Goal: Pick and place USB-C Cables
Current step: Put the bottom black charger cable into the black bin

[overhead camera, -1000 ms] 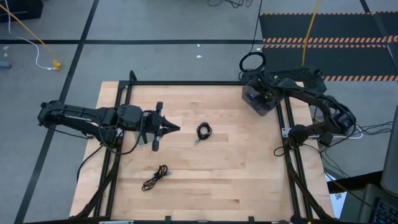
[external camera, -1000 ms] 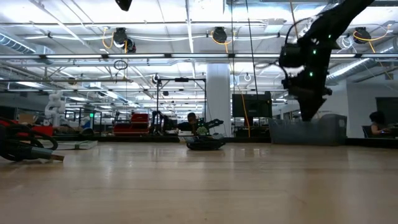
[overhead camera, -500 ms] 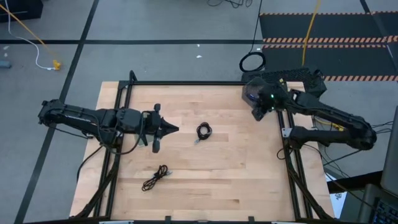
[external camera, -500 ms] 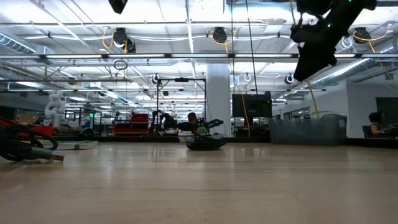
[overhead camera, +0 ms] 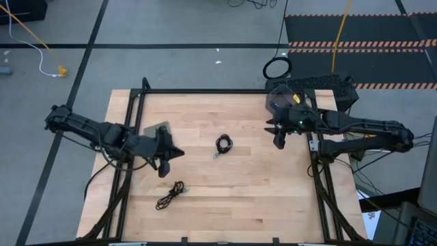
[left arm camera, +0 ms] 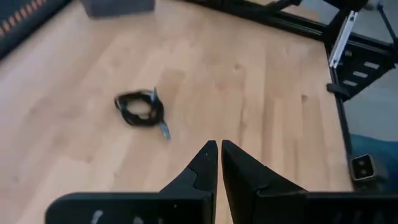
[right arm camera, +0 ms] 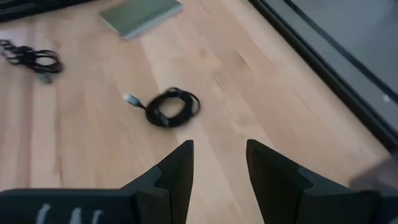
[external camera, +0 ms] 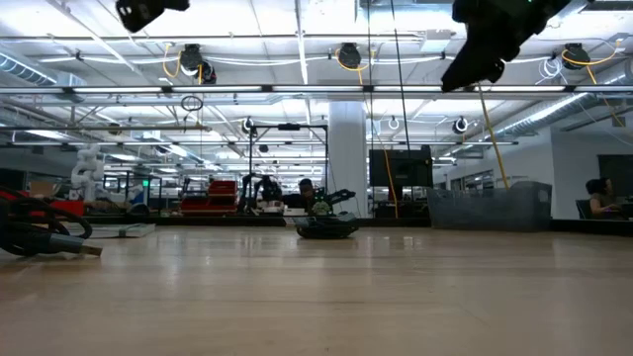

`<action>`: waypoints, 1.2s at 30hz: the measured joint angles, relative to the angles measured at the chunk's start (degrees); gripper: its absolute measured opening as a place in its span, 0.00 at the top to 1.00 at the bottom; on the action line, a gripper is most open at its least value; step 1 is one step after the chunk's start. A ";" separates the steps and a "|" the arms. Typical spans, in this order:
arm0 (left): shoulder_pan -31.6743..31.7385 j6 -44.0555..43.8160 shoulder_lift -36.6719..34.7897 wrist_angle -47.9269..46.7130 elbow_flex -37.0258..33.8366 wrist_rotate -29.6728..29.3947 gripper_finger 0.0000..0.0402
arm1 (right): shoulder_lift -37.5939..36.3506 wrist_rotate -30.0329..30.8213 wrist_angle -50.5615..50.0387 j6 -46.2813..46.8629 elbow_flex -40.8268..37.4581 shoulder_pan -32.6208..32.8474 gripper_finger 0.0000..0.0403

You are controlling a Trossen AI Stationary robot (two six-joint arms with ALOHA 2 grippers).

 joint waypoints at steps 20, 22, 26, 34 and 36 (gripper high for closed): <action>-15.32 -28.45 17.59 -0.84 0.02 3.12 0.89 | 0.02 0.02 8.68 -8.44 0.00 1.71 0.65; -16.27 -30.82 18.95 -0.80 0.02 3.11 0.84 | 0.02 0.01 8.70 -8.79 0.00 1.71 0.65; -17.76 -34.00 21.69 -0.82 0.00 3.05 0.72 | 0.02 0.02 8.74 -10.17 0.00 1.71 0.65; -19.82 -37.68 26.51 -0.84 0.00 2.99 0.61 | 0.04 0.11 8.87 -15.59 0.00 1.56 0.65; -19.96 -39.17 27.34 -0.82 -0.02 3.00 0.61 | 0.04 0.13 8.93 -16.59 0.00 1.51 0.65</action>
